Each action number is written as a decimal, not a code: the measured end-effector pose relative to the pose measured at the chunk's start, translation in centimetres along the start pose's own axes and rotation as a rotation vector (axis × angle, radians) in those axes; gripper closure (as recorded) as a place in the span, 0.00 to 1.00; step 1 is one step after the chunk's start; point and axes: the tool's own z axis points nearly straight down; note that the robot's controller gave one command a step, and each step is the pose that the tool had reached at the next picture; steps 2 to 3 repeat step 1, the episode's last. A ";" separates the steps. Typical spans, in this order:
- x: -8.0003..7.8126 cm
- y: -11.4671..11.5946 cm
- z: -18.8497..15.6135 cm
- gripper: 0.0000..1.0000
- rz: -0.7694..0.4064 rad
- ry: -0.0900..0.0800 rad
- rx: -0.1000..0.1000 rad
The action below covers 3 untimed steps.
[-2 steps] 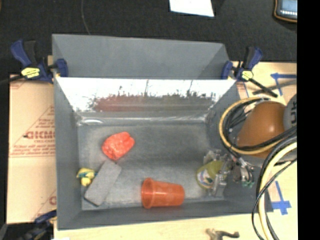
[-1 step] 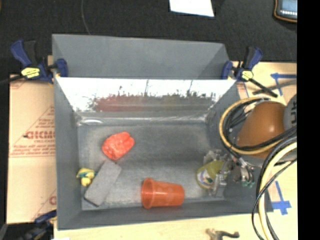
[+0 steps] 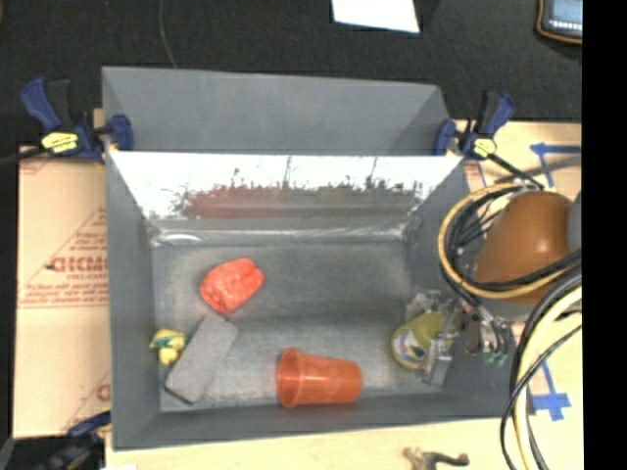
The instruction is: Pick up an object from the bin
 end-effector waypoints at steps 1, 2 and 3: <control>-0.1 0.0 -2.5 1.00 0.000 -0.003 0.001; -0.1 0.0 -2.5 1.00 0.000 -0.003 0.001; -0.1 0.0 -2.5 1.00 0.000 -0.003 0.001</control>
Offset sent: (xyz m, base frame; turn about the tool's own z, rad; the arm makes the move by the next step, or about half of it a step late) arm 0.0011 -0.0004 0.0520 0.0000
